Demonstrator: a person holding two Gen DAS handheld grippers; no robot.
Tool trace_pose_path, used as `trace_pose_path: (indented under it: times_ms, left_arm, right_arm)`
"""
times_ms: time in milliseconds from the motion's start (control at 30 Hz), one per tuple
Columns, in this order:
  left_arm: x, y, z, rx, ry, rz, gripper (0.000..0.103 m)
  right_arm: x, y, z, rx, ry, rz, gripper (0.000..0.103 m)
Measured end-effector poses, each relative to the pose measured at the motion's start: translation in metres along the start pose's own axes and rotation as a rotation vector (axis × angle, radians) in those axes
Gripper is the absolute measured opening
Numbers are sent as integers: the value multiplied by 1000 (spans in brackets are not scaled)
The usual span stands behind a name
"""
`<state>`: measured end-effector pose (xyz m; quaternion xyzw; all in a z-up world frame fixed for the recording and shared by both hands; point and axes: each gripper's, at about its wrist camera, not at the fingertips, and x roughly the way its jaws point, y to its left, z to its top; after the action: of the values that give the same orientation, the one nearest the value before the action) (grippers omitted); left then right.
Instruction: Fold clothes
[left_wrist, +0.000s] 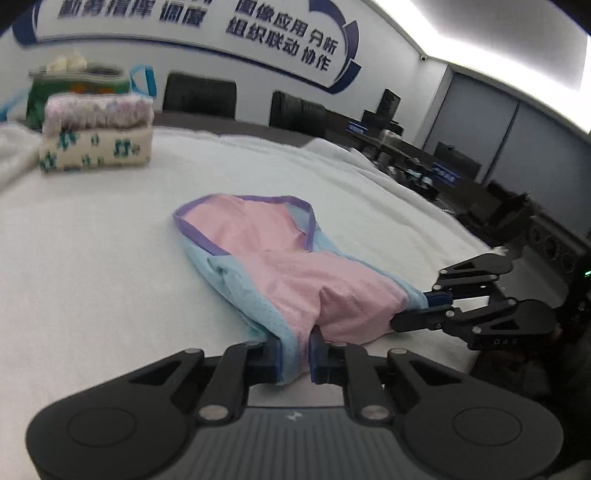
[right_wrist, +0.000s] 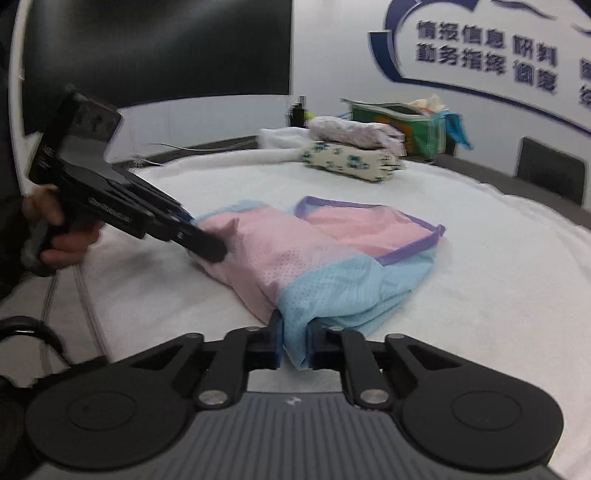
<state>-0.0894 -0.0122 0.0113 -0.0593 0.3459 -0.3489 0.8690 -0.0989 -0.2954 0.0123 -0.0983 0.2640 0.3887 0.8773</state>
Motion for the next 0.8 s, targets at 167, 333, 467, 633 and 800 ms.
trace_pose_path:
  times_ms: [167,333,467,633,800]
  left_arm:
    - [-14,-5,-17,-25,46,-57,16]
    - [-33,-4,-24,0,-34,-49,49]
    - [-45,3,-22,-58,-92,-34,50]
    - [-34,3,-12,-119,-125,-30,49]
    - [-12,7,-9,-196,-76,16,46]
  right_arm:
    - [-23,17,-5,-19,61,130,10]
    - [-43,13,-7,-13,41,113,46]
    - [-62,1,19,30,-106,3,61]
    - [-26,-5,73,131,-181,-8,64]
    - [64,13,114,31,-19,39,63]
